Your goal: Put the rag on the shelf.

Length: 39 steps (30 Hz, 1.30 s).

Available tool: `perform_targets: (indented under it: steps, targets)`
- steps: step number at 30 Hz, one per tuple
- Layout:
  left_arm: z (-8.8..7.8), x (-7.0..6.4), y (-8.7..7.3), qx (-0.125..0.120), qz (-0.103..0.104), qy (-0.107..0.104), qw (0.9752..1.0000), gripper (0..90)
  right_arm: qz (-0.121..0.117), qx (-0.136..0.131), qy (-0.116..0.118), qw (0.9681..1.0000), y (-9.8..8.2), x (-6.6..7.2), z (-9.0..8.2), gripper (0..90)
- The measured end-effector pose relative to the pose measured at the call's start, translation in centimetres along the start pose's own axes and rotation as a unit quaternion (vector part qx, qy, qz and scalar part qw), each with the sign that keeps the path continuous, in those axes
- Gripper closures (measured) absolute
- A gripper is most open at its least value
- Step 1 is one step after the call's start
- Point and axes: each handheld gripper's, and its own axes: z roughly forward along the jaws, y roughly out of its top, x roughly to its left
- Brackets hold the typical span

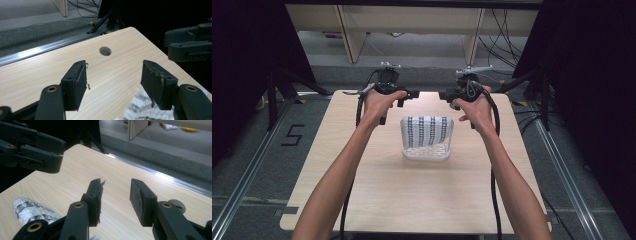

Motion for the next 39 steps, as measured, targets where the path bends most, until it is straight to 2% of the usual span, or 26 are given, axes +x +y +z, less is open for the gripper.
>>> perform_targets:
  steps: [2,4,5,6,8,9,10,13,15,16,19,22,23,26,27,29,30,32,33,34,35,36,38,39]
  targets:
    - [-0.3,0.0,-0.2,0.002,-0.006,-0.005,1.0000,35.1,-0.013,-0.003,0.007,0.9999,-0.1,-0.1,-0.3,60.0]
    - [-0.5,0.0,-0.4,0.005,-0.004,0.000,1.0000,34.9,-0.006,0.000,0.007,1.0000,-0.2,0.1,-0.5,59.7]
    - [-0.7,0.0,-0.5,0.010,-0.003,-0.001,0.9999,34.7,-0.014,0.003,0.006,0.9999,-0.3,0.0,-0.5,58.9]
    - [-0.7,0.0,-0.6,0.008,-0.007,-0.001,0.9999,34.5,-0.010,0.003,0.008,0.9999,-0.4,0.1,-0.6,58.3]
    - [-1.0,-0.1,-0.9,0.006,-0.005,0.003,1.0000,34.4,-0.010,-0.001,0.005,0.9999,-0.7,0.3,-0.6,57.3]
    - [-1.3,0.0,-1.0,0.006,-0.001,0.005,1.0000,34.4,-0.011,0.006,0.007,0.9999,-0.7,0.4,-0.8,56.7]
    - [-1.6,-0.1,-1.2,-0.005,-0.009,0.001,0.9999,34.4,-0.016,0.005,0.013,0.9998,-1.0,0.6,-0.8,54.9]
    - [-2.0,-0.2,-1.4,-0.009,-0.010,-0.006,0.9999,33.8,-0.018,0.006,0.006,0.9998,-1.1,1.1,-1.2,52.7]
    - [-2.4,-0.3,-1.6,-0.010,-0.008,-0.011,0.9999,32.9,-0.028,0.001,0.010,0.9996,-1.2,1.3,-1.4,51.7]
    - [-2.7,-0.3,-1.7,-0.004,0.000,-0.011,0.9999,31.8,-0.033,0.004,0.013,0.9993,-1.3,1.4,-1.6,50.8]
    - [-3.2,-0.6,-2.1,-0.015,-0.003,-0.014,0.9998,31.5,-0.032,0.003,0.017,0.9993,-1.6,1.7,-1.8,49.2]
    - [-3.5,-0.7,-2.6,-0.012,0.002,-0.014,0.9998,29.8,-0.033,0.005,0.018,0.9993,-2.1,2.1,-2.2,46.5]
    - [-3.6,-0.8,-2.8,-0.008,0.004,-0.017,0.9998,28.6,-0.041,0.003,0.020,0.9990,-2.2,2.3,-2.6,44.4]
    - [-3.8,-1.2,-3.3,-0.006,0.008,-0.020,0.9997,27.5,-0.037,-0.005,0.028,0.9989,-2.3,2.6,-2.8,41.7]
    - [-3.9,-1.3,-3.4,-0.005,0.010,-0.024,0.9997,27.3,-0.044,-0.005,0.024,0.9988,-2.3,2.6,-3.0,40.9]
    - [-4.1,-1.6,-3.8,-0.004,0.015,-0.028,0.9995,26.0,-0.035,-0.008,0.029,0.9989,-2.4,2.9,-3.1,39.7]
    - [-4.3,-1.8,-4.0,-0.003,0.019,-0.025,0.9995,25.3,-0.043,-0.008,0.030,0.9986,-2.5,3.1,-3.4,37.2]
    - [-4.5,-2.1,-4.3,-0.002,0.021,-0.028,0.9994,24.8,-0.037,-0.007,0.031,0.9988,-2.6,3.3,-3.4,36.4]
    - [-4.6,-2.2,-4.4,-0.003,0.024,-0.030,0.9993,24.4,-0.043,-0.008,0.029,0.9986,-2.6,3.3,-3.6,36.3]
    - [-4.7,-2.3,-4.6,-0.003,0.026,-0.033,0.9991,24.5,-0.037,-0.005,0.033,0.9988,-2.7,3.5,-3.7,36.1]
    - [-4.8,-2.4,-4.8,-0.002,0.027,-0.034,0.9990,24.4,-0.041,-0.012,0.038,0.9984,-2.8,3.5,-3.7,35.7]
    - [-5.1,-2.5,-5.0,0.001,0.034,-0.035,0.9988,24.4,-0.037,-0.005,0.036,0.9987,-2.9,3.7,-4.0,35.4]
    - [-5.2,-2.7,-5.2,-0.003,0.032,-0.035,0.9989,24.4,-0.046,-0.011,0.039,0.9981,-2.9,3.6,-4.0,35.4]
    - [-5.4,-2.8,-5.4,-0.003,0.034,-0.033,0.9989,24.4,-0.043,-0.010,0.039,0.9982,-3.1,3.7,-4.1,35.4]
